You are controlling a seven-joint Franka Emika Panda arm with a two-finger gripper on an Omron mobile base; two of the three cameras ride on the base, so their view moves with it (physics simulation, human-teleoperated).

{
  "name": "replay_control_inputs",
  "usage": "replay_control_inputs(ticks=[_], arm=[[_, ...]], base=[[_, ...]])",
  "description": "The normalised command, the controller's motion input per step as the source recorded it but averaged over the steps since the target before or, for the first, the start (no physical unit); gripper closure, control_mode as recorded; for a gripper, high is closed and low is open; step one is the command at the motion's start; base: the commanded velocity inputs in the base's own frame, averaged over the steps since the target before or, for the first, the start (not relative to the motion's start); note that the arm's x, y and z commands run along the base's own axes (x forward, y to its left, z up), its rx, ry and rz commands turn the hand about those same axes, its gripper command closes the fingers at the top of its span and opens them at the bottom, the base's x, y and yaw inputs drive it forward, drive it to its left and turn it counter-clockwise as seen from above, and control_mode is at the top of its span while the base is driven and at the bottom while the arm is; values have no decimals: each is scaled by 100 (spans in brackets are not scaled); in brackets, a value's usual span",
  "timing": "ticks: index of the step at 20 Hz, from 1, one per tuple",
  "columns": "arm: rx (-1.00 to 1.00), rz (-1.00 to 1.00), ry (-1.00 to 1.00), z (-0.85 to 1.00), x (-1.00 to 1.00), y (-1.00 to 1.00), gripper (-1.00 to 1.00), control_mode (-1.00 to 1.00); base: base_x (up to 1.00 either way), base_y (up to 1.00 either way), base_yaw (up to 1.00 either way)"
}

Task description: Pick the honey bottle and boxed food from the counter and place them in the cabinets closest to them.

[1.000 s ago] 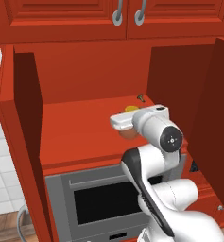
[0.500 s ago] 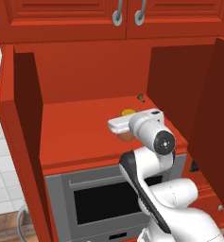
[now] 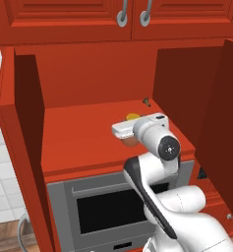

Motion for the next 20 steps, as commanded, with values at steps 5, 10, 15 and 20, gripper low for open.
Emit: replay_control_inputs(ticks=[5, 10, 15, 20], arm=[[0, 0, 0, -10, 27, 0, 100, -100], [0, 0, 0, -15, 25, 0, 100, -100], [0, 0, 1, -22, 21, 0, 100, -100], [0, 0, 2, -26, 23, 0, 100, -100]], base=[[0, 0, 0], [0, 0, 0], [0, 0, 0], [0, 0, 0]])
